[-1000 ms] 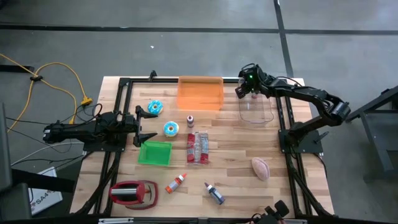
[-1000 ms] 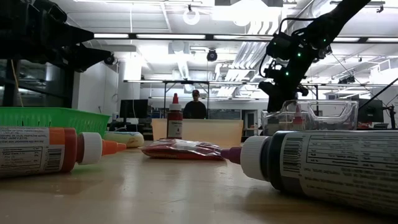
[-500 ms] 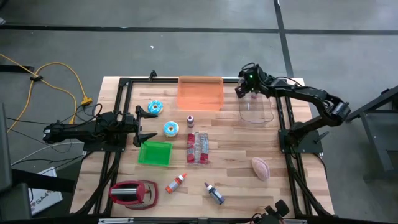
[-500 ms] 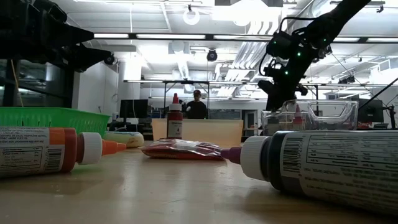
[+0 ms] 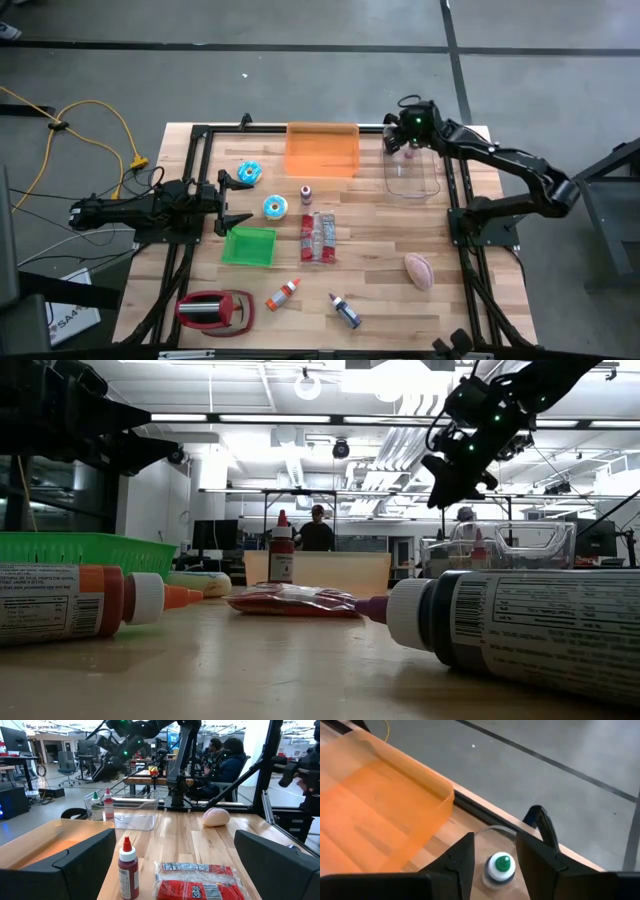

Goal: Pick & Place Food Item
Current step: Put the red food coloring bottle into the transparent bin

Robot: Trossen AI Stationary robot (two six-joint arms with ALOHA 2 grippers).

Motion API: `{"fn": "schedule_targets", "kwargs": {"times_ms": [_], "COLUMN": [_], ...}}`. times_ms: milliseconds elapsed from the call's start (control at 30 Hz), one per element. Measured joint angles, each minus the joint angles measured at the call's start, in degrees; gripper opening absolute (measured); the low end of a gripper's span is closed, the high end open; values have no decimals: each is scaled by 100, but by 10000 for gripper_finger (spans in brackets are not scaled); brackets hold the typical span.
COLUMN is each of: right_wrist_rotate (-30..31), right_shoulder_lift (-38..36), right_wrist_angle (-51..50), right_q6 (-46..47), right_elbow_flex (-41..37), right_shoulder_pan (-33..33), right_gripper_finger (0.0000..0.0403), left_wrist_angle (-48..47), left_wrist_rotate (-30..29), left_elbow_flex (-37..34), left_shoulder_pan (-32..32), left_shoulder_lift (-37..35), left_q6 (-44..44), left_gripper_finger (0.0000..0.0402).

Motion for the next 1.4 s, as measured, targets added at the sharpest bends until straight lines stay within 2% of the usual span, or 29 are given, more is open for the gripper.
{"fn": "schedule_targets", "kwargs": {"times_ms": [200, 400, 533, 800, 933, 1167, 1400], "right_wrist_rotate": [-296, -1274, -1617, -1635, -1601, -895, -734], "right_shoulder_lift": [-10, -10, -10, -10, -10, 76, 461], "right_wrist_angle": [-11, 116, 168, 332, 629, 1245, 1753], "right_q6": [-21, -153, -154, -175, -503, -904, -875], "right_elbow_flex": [0, 0, 0, 0, 0, 0, 0], "right_shoulder_pan": [99, 311, 620, 1698, 2334, 3269, 3599], "right_gripper_finger": [133, 133, 133, 133, 133, 133, 133], "left_wrist_angle": [0, 0, 0, 0, 2, 2, 22], "left_wrist_rotate": [0, 0, 0, 0, 0, 0, 0], "left_elbow_flex": [1, 1, -1, -1, 1, -1, -1], "left_shoulder_pan": [0, 0, 0, 0, 0, 0, 0], "left_shoulder_lift": [2, 0, 1, 0, 0, 0, 0], "left_q6": [0, 0, 0, 0, 0, 0, 0], "left_gripper_finger": [398, 398, 398, 398, 398, 398, 398]}}
